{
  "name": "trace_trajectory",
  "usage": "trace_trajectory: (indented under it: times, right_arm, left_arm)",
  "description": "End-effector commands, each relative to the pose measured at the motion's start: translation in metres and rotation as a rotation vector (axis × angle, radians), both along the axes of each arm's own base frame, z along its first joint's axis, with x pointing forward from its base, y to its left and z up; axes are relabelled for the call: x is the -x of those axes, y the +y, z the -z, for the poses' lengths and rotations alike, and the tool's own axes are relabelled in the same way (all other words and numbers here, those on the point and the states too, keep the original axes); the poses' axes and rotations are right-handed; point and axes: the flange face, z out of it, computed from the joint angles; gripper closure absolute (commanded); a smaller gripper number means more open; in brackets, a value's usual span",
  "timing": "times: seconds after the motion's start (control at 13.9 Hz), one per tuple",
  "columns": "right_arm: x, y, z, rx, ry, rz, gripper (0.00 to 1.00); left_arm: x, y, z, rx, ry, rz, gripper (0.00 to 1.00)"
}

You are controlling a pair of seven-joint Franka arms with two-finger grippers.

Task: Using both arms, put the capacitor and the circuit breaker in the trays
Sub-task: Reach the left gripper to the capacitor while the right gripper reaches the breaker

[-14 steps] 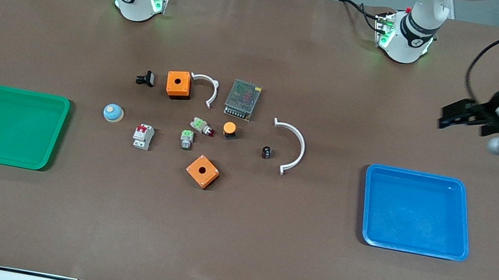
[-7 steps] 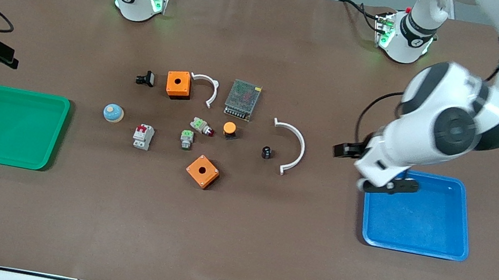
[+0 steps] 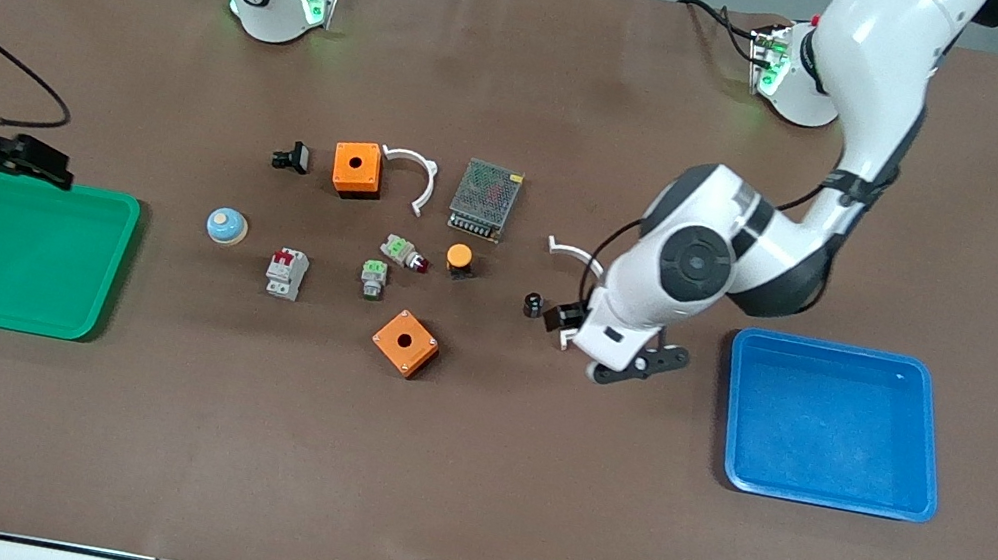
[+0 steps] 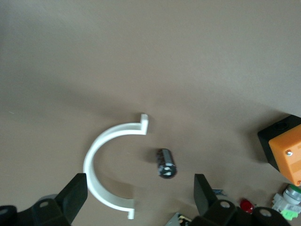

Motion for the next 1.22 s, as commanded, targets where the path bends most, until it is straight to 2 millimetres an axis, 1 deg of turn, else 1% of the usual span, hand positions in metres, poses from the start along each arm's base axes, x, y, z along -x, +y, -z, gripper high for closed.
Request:
trace_trajectory:
  times: [0.0,0.07,0.14,0.22,0.43,0.5,0.57,0.65,0.72,0.79,0.93,1.01,1.08,1.15]
  right_arm:
    - [0.002,0.049,0.017,-0.005,-0.025,0.06,0.0]
    - [0.003,0.068,0.028,-0.003,-0.039,0.092,0.0]
    - [0.005,0.092,0.036,-0.001,-0.057,0.112,0.0]
    - [0.007,0.113,0.044,-0.003,-0.073,0.119,0.0]
    - [0.026,0.188,0.071,-0.014,-0.109,0.14,0.0]
    - [0.036,0.214,0.086,-0.018,-0.123,0.15,0.0]
    - [0.047,0.236,0.1,-0.027,-0.144,0.16,0.0]
    - [0.056,0.253,0.113,-0.035,-0.16,0.163,0.0]
    - [0.064,0.268,0.126,-0.039,-0.168,0.152,0.0]
    - [0.066,0.272,0.141,-0.036,-0.168,0.147,0.0]
    - [0.072,0.29,0.163,-0.024,-0.15,0.121,0.0]
    - [0.073,0.295,0.169,-0.02,-0.147,0.128,0.0]
    - [0.075,0.303,0.175,-0.016,-0.141,0.137,0.0]
    - [0.077,0.309,0.179,-0.015,-0.14,0.136,0.0]
  left_arm:
    - [0.011,-0.031,0.023,-0.019,-0.029,-0.032,0.0]
    - [0.016,-0.04,0.034,-0.032,-0.036,-0.026,0.0]
    - [0.026,-0.051,0.047,-0.055,-0.036,-0.015,0.0]
    - [0.032,-0.058,0.061,-0.077,-0.031,-0.013,0.0]
    - [0.044,-0.069,0.083,-0.096,-0.023,0.011,0.0]
    - [0.045,-0.069,0.09,-0.117,-0.031,0.019,0.0]
    - [0.046,-0.069,0.092,-0.121,-0.039,0.02,0.0]
    - [0.044,-0.071,0.09,-0.11,-0.053,0.015,0.0]
    - [0.043,-0.07,0.094,-0.106,-0.056,0.013,0.0]
    - [0.043,-0.071,0.099,-0.102,-0.06,0.013,0.0]
    - [0.039,-0.071,0.099,-0.086,-0.083,0.009,0.0]
    - [0.037,-0.07,0.105,-0.082,-0.089,0.005,0.0]
    - [0.038,-0.073,0.106,-0.074,-0.099,0.007,0.0]
    - [0.039,-0.072,0.112,-0.077,-0.094,0.004,0.02]
